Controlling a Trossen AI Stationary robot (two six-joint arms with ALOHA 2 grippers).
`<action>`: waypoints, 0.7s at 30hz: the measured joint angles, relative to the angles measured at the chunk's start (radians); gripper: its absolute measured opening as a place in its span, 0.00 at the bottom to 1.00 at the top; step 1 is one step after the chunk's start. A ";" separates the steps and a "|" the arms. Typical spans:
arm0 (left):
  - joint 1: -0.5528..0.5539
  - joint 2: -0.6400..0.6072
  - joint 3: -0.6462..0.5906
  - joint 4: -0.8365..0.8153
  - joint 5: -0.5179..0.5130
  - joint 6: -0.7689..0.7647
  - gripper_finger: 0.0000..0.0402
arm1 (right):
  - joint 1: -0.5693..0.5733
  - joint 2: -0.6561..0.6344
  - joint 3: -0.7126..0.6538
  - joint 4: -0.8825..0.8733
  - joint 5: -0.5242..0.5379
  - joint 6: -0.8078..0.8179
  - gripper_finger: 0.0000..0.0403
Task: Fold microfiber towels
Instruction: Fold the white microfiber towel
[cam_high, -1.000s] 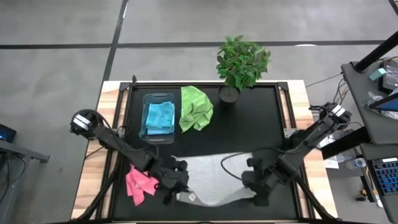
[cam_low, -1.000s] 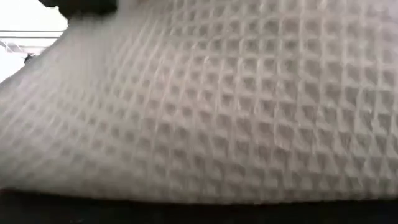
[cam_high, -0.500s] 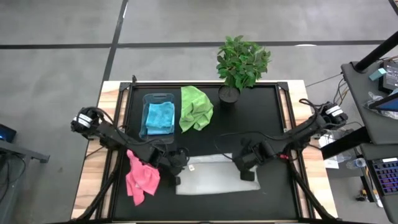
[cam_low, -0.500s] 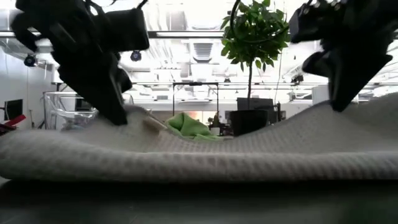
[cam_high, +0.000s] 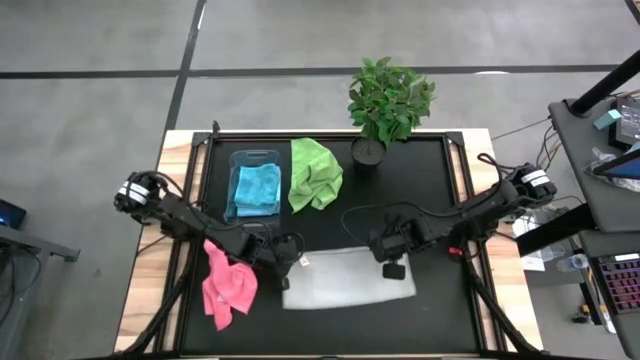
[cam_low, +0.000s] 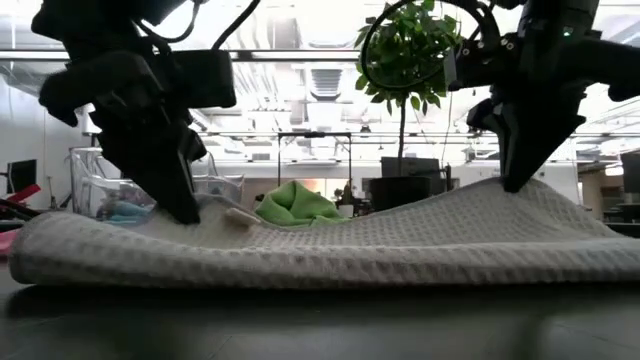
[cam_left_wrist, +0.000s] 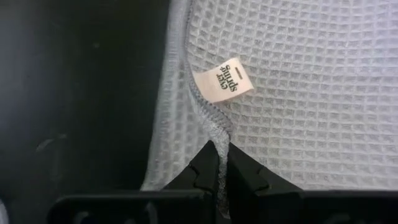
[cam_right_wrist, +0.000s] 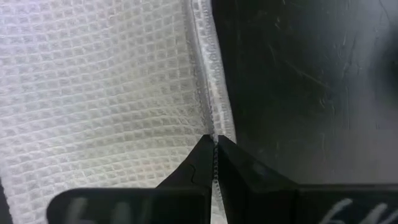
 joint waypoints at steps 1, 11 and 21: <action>0.002 0.000 0.000 -0.010 -0.009 -0.001 0.00 | -0.003 0.000 -0.002 -0.001 0.001 -0.001 0.02; 0.006 0.000 0.000 -0.027 -0.049 -0.001 0.00 | -0.007 0.000 -0.024 0.012 0.041 0.002 0.02; 0.008 0.001 0.000 -0.038 -0.048 -0.046 0.10 | -0.007 0.000 -0.023 0.007 0.102 0.022 0.09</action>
